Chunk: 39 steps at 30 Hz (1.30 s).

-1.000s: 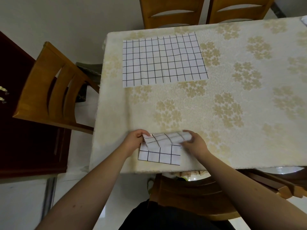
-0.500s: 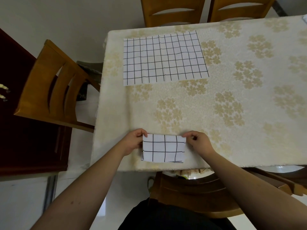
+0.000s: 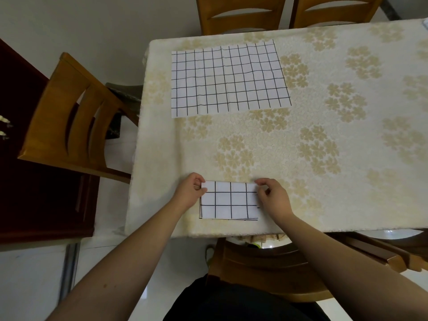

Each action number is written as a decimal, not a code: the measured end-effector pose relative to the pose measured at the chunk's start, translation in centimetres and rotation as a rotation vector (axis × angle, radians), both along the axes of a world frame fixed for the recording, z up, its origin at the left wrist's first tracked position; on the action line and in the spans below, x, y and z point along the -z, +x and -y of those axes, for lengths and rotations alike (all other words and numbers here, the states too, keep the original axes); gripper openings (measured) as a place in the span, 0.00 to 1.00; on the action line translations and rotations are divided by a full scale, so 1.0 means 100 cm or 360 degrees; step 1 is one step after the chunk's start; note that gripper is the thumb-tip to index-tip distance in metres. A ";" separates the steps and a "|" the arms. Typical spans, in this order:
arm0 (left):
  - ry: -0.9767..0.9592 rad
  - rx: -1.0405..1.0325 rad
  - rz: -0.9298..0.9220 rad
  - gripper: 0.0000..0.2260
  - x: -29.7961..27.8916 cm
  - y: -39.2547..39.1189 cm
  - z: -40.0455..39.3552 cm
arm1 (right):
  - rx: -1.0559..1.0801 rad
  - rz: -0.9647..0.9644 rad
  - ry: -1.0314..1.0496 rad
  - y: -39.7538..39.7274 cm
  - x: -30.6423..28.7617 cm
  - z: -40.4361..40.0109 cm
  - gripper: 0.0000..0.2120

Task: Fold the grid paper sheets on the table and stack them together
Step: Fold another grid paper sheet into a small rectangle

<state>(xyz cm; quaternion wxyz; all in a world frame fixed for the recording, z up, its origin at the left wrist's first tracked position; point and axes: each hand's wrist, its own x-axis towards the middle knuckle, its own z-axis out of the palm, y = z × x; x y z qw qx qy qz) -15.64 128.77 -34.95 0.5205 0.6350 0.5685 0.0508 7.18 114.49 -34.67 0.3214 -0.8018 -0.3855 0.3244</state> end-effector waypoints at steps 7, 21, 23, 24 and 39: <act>0.0039 0.0085 -0.0020 0.09 0.001 -0.001 -0.002 | -0.0513 0.0703 0.0333 -0.028 0.013 -0.010 0.17; 0.0113 0.0131 -0.0064 0.09 0.003 0.001 0.001 | -0.1164 0.1010 -0.0102 -0.062 0.053 -0.003 0.31; 0.0130 0.0146 -0.0086 0.09 0.003 0.001 0.002 | -0.1180 0.1024 -0.0130 -0.062 0.054 -0.002 0.31; 0.0136 0.0154 -0.0094 0.09 0.004 0.002 0.002 | -0.1181 0.1028 -0.0138 -0.063 0.054 -0.002 0.31; 0.1156 0.1155 -0.0859 0.28 0.042 -0.026 0.049 | -0.1066 0.0981 -0.0256 -0.060 0.053 0.006 0.32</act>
